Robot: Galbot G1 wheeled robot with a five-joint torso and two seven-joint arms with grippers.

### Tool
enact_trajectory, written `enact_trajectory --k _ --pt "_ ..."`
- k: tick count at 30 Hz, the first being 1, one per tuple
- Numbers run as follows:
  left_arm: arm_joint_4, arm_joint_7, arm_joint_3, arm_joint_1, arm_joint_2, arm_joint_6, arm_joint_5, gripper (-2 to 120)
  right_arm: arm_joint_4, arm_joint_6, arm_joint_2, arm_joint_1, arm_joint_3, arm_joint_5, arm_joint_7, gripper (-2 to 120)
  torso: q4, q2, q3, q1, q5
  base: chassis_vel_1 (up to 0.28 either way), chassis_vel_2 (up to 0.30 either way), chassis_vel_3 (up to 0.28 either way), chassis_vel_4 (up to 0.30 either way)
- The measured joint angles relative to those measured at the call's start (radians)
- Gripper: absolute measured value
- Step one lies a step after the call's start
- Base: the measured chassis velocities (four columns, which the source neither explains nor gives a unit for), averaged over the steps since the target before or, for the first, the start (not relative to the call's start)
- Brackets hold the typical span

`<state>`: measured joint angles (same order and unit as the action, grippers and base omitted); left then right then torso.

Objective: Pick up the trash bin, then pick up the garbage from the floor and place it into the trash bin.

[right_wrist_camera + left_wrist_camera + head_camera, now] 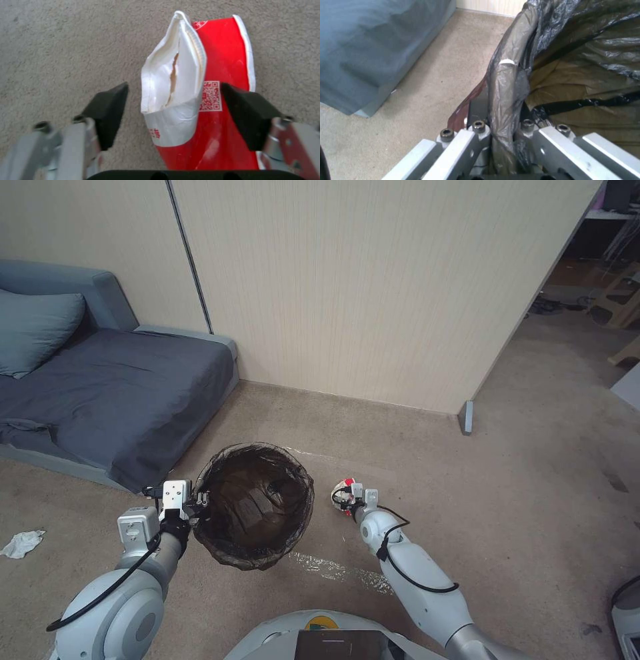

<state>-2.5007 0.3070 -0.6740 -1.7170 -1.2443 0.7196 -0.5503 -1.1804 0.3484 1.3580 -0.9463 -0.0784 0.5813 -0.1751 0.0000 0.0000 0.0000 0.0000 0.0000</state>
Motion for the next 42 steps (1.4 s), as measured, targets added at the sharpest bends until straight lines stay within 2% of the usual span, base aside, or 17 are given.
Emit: enact_trajectory --k 1,5,8,9,13,14,17,19,28,32,35,36,38,40,42 --pt "0.000 0.000 0.000 0.002 0.001 0.000 -0.001 2 0.000 0.000 0.003 0.000 0.001 0.000 -0.001 57 0.0000 0.000 0.000 0.000 0.0000 0.000 0.000 0.000 0.000" --pt "0.000 -0.001 0.000 0.002 0.002 0.000 -0.002 2 0.001 0.000 0.005 0.000 0.001 -0.002 -0.001 47 0.0000 0.000 0.000 0.000 0.0000 0.000 0.000 0.000 0.000" --pt "0.001 -0.001 0.001 0.002 0.001 0.000 -0.002 2 0.002 -0.001 0.006 0.000 0.001 -0.004 -0.002 33 0.0000 0.000 0.000 0.000 0.0000 0.000 0.000 0.000 0.000" --pt "0.001 -0.001 0.001 0.002 0.001 0.000 -0.002 2 0.002 -0.001 0.006 0.000 0.001 -0.004 -0.002 33 0.0000 0.000 0.000 0.000 0.0000 0.000 0.000 0.000 0.000" --pt "0.001 -0.001 0.001 0.001 0.002 0.000 -0.002 2 0.009 -0.004 0.008 0.000 -0.001 -0.008 -0.001 15 0.0000 0.000 0.000 0.000 0.0000 0.000 0.000 0.000 0.000" --pt "0.001 -0.001 0.001 0.001 0.002 0.000 -0.002 2 0.009 -0.004 0.008 0.000 -0.001 -0.008 -0.001 15 0.0000 0.000 0.000 0.000 0.0000 0.000 0.000 0.000 0.000" --pt "0.001 -0.001 0.001 0.000 0.006 0.000 -0.002 2 0.012 -0.005 0.009 0.000 -0.002 -0.013 0.000 3 0.0000 0.000 0.000 0.000 0.0000 0.000 0.000 0.000 0.000" --pt "0.001 -0.001 0.001 0.000 0.007 0.000 -0.003 2 0.014 -0.005 0.009 0.001 -0.002 -0.014 0.000 0 0.0000 0.000 0.000 0.000 0.0000 0.000 0.000 0.000 0.000" --pt "0.001 -0.002 0.001 -0.001 0.012 0.000 -0.005 2 0.017 -0.021 0.013 0.002 -0.004 -0.046 0.006 0 0.0001 0.000 0.000 0.000 0.0000 0.000 0.000 0.000 0.000" --pt "0.001 -0.002 0.002 0.001 0.018 0.003 -0.002 2 -0.043 -0.044 -0.006 -0.013 -0.014 -0.096 0.023 0 0.0000 0.000 0.000 0.000 0.0001 0.000 0.000 0.000 0.000" --pt "0.001 -0.002 0.002 0.004 0.025 0.005 -0.002 2 -0.178 -0.048 -0.035 -0.040 -0.051 -0.100 0.024 0 0.0001 0.000 0.000 0.000 0.0002 0.000 0.000 0.000 0.000" --pt "0.001 -0.002 0.002 0.004 0.025 0.005 -0.002 2 -0.178 -0.048 -0.035 -0.040 -0.051 -0.100 0.024 0 0.0001 0.000 0.000 0.000 0.0002 0.000 0.000 0.000 0.000" --pt "0.001 -0.001 0.002 0.005 0.030 0.009 -0.001 2 -0.287 -0.038 -0.067 -0.065 -0.083 -0.082 0.027 0 -0.0001 0.000 0.000 0.000 0.0003 0.000 0.000 0.000 0.000" --pt "0.001 -0.001 0.003 0.004 0.030 0.009 0.000 2 -0.319 -0.032 -0.078 -0.071 -0.091 -0.073 0.030 0 -0.0001 0.000 0.000 0.000 0.0003 0.000 0.000 0.000 0.000" --pt "0.001 -0.001 0.003 0.004 0.030 0.010 0.003 2 -0.452 0.001 -0.129 -0.091 -0.122 -0.033 0.042 0 0.0000 0.000 0.000 0.000 0.0002 0.000 0.000 0.000 0.000"
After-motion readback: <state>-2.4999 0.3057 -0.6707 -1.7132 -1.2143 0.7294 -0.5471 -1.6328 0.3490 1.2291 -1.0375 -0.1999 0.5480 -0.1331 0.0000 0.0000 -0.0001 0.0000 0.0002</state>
